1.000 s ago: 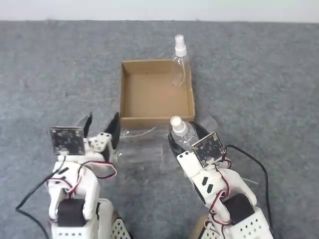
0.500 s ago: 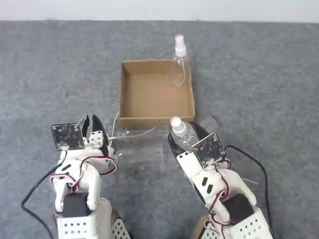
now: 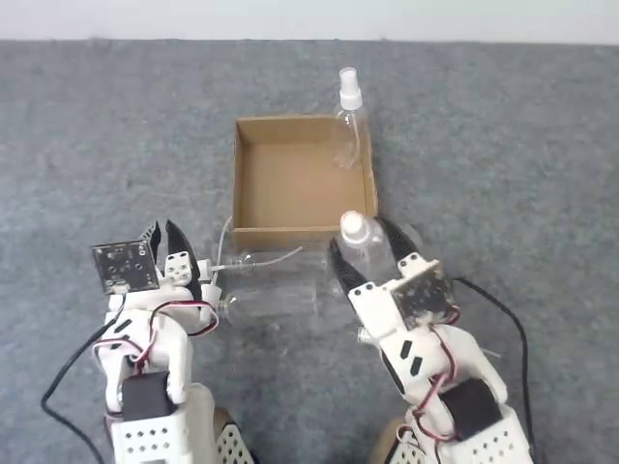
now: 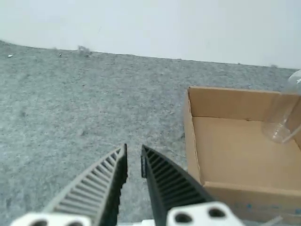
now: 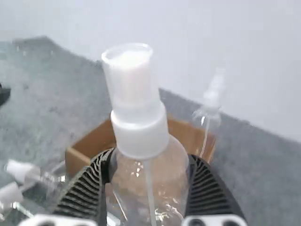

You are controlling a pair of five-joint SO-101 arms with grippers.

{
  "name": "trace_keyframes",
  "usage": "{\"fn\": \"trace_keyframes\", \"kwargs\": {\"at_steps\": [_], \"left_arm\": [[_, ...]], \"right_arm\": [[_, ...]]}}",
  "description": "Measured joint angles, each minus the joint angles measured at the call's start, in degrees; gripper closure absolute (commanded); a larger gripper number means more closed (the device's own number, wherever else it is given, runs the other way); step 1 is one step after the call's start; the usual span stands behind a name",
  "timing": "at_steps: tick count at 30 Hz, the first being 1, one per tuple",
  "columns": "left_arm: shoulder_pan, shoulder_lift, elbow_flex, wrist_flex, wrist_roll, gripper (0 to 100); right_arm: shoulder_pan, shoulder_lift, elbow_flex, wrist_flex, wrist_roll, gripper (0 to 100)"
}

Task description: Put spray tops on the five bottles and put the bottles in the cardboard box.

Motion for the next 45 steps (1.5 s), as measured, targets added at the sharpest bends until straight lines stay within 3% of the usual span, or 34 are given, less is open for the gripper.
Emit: {"fn": "trace_keyframes", "kwargs": {"at_steps": [8, 16, 30, 45], "left_arm": [[0.0, 0.0, 0.0, -0.09, 0.0, 96], [-1.58, 0.0, 0.0, -0.09, 0.0, 96], [-3.34, 0.0, 0.0, -1.76, 0.0, 96], [-3.52, 0.0, 0.0, -1.76, 0.0, 96]], "right_arm": [[-0.09, 1.85, -12.04, -5.1, 0.0, 99.1], [-0.26, 23.21, -21.98, -15.03, 0.0, 99.1], [-5.01, 61.54, -25.76, -44.4, 0.0, 99.1], [-5.27, 97.49, -46.59, -55.91, 0.0, 99.1]]}}
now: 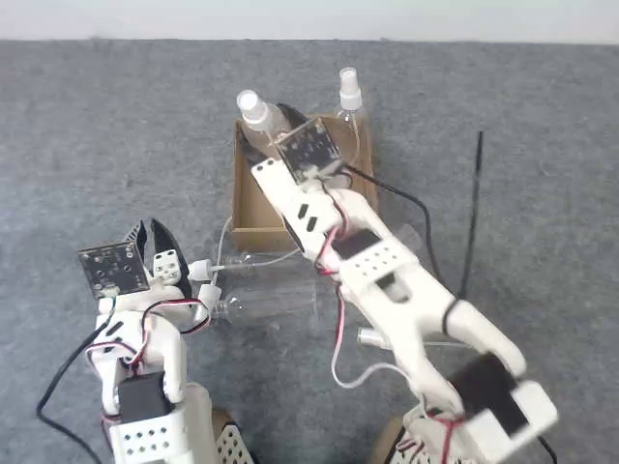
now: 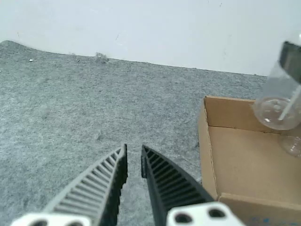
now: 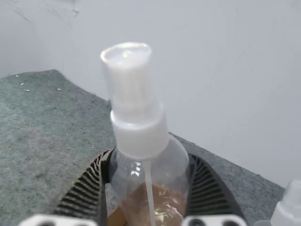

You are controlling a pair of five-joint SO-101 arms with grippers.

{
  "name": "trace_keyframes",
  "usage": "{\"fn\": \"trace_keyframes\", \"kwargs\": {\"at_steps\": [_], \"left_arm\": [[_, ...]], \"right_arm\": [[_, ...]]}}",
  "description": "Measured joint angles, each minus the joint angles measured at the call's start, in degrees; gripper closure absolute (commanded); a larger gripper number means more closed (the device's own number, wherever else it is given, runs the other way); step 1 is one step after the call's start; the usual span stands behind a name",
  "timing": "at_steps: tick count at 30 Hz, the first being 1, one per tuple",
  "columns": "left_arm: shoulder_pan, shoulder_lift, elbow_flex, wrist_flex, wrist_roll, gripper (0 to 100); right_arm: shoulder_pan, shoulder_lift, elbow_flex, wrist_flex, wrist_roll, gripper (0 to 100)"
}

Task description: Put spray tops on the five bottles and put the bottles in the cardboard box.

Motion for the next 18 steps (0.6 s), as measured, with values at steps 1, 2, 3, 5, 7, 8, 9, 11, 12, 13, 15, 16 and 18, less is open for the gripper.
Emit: {"fn": "trace_keyframes", "kwargs": {"at_steps": [1, 2, 3, 5, 7, 8, 9, 11, 12, 13, 15, 16, 18], "left_arm": [[0.0, 0.0, 0.0, 0.0, 0.0, 96], [0.0, 0.0, 0.0, 0.0, 0.0, 96], [0.0, 0.0, 0.0, 0.0, 0.0, 96], [0.0, 0.0, 0.0, 0.0, 0.0, 96], [0.0, 0.0, 0.0, 0.0, 0.0, 96], [0.0, 0.0, 0.0, 0.0, 0.0, 96], [0.0, 0.0, 0.0, 0.0, 0.0, 96], [0.0, 0.0, 0.0, 0.0, 0.0, 96], [0.0, 0.0, 0.0, 0.0, 0.0, 96], [0.0, 0.0, 0.0, 0.0, 0.0, 96], [0.0, 0.0, 0.0, 0.0, 0.0, 96], [0.0, 0.0, 0.0, 0.0, 0.0, 96], [0.0, 0.0, 0.0, 0.0, 0.0, 96]], "right_arm": [[0.0, 1.67, -1.41, -0.09, 0.0, 99.1], [-0.09, 3.43, -2.81, -0.09, 0.0, 99.1], [-0.09, 5.1, -4.13, -0.18, 0.0, 99.1], [0.0, 8.35, -6.59, -0.26, 0.0, 99.1], [-0.09, 11.34, -9.05, -0.26, -0.18, 99.1], [-0.09, 12.66, -10.37, -0.26, -1.49, 99.1], [-0.09, 13.8, -11.87, -0.26, -3.16, 99.1], [-0.09, 16.09, -14.68, -0.26, -6.95, 99.1], [-0.09, 17.32, -15.82, -0.26, -8.35, 99.1], [-0.09, 18.64, -16.62, -0.26, -9.23, 99.1], [-0.09, 20.75, -17.76, -0.26, -10.02, 99.1], [-0.09, 21.71, -18.29, -0.26, -10.2, 99.1], [0.0, 23.82, -19.96, -0.26, -10.29, 99.0]]}}
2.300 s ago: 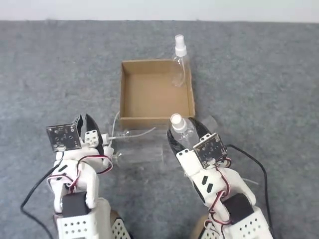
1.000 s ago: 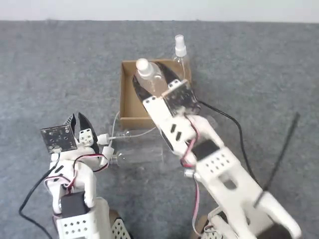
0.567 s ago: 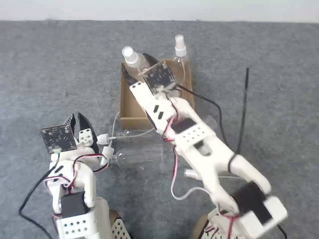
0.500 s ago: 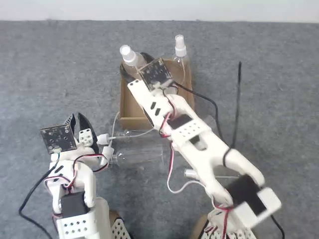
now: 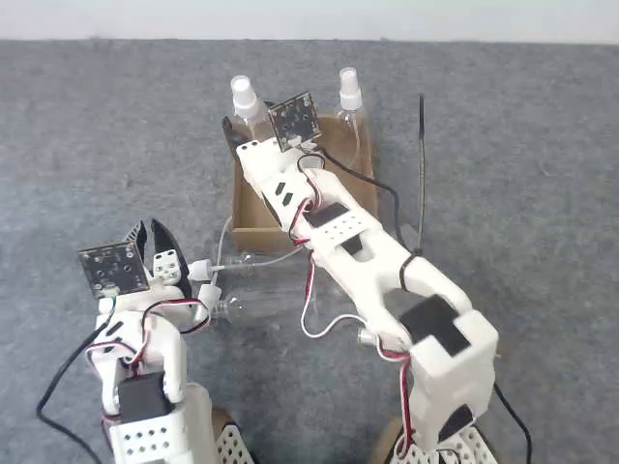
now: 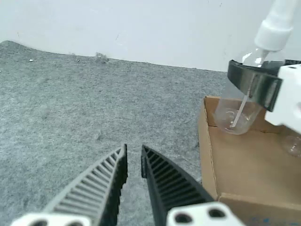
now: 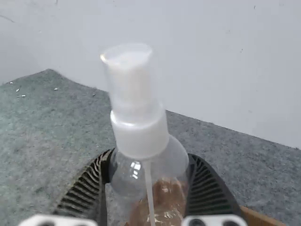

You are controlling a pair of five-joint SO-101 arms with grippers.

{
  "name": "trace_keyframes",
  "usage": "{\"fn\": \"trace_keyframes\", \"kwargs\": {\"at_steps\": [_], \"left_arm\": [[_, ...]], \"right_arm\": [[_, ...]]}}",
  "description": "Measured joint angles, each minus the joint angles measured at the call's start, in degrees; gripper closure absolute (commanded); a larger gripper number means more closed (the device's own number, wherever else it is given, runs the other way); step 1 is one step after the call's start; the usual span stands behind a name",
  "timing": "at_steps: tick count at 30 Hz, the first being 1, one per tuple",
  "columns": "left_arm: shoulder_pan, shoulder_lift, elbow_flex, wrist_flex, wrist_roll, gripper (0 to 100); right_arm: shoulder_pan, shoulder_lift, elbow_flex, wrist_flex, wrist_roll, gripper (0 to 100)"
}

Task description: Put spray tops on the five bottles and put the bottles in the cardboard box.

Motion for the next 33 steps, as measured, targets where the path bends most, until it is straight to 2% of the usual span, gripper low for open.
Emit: {"fn": "trace_keyframes", "kwargs": {"at_steps": [18, 27, 33], "left_arm": [[0.0, 0.0, 1.05, 0.0, 0.0, 96], [0.0, 0.0, 1.05, 0.0, 0.0, 96], [0.0, 0.0, 1.05, 0.0, 0.0, 96]], "right_arm": [[0.53, 20.22, -16.53, 0.0, 0.0, 98.8], [1.05, 25.76, -22.42, -0.53, -0.18, 98.6], [1.14, 26.46, -23.3, -0.62, -0.18, 84.2]]}}
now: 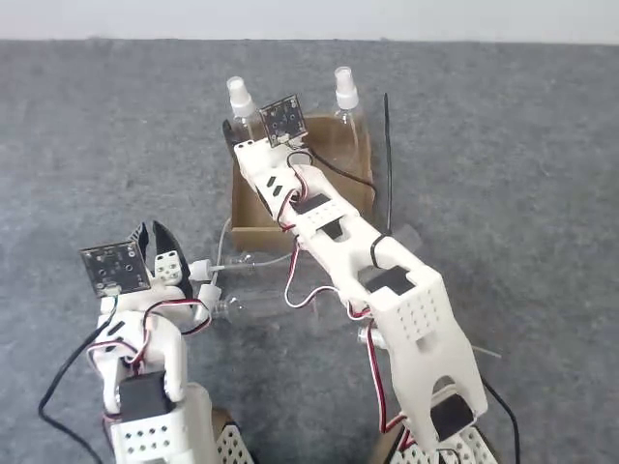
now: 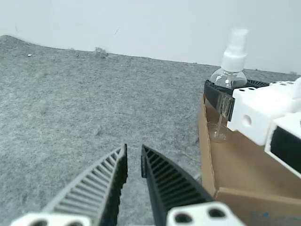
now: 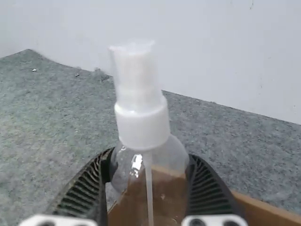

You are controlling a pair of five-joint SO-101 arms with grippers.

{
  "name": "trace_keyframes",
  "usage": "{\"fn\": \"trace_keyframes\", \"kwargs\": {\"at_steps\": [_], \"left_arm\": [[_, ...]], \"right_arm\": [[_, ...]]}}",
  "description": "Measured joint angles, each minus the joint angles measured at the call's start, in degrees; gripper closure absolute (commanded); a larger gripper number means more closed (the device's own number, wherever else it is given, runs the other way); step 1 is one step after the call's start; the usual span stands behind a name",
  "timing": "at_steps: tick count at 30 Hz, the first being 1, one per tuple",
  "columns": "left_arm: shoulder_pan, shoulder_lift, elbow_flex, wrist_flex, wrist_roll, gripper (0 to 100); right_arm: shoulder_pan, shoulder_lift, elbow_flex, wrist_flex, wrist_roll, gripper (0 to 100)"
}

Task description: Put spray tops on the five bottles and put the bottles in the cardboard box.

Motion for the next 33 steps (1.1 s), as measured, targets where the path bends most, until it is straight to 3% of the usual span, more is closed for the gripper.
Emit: {"fn": "trace_keyframes", "kwargs": {"at_steps": [13, 18, 33], "left_arm": [[0.0, 0.0, 0.0, 0.0, 0.0, 96], [0.0, 0.0, 0.0, 0.0, 0.0, 96], [0.0, 0.0, 0.0, 0.0, 0.0, 96]], "right_arm": [[0.26, 0.18, 0.09, 0.09, -0.09, 79.8], [0.35, 0.18, 0.09, 2.64, -0.09, 71.5], [0.35, -1.05, 1.23, 5.01, 0.18, 71.5]]}}
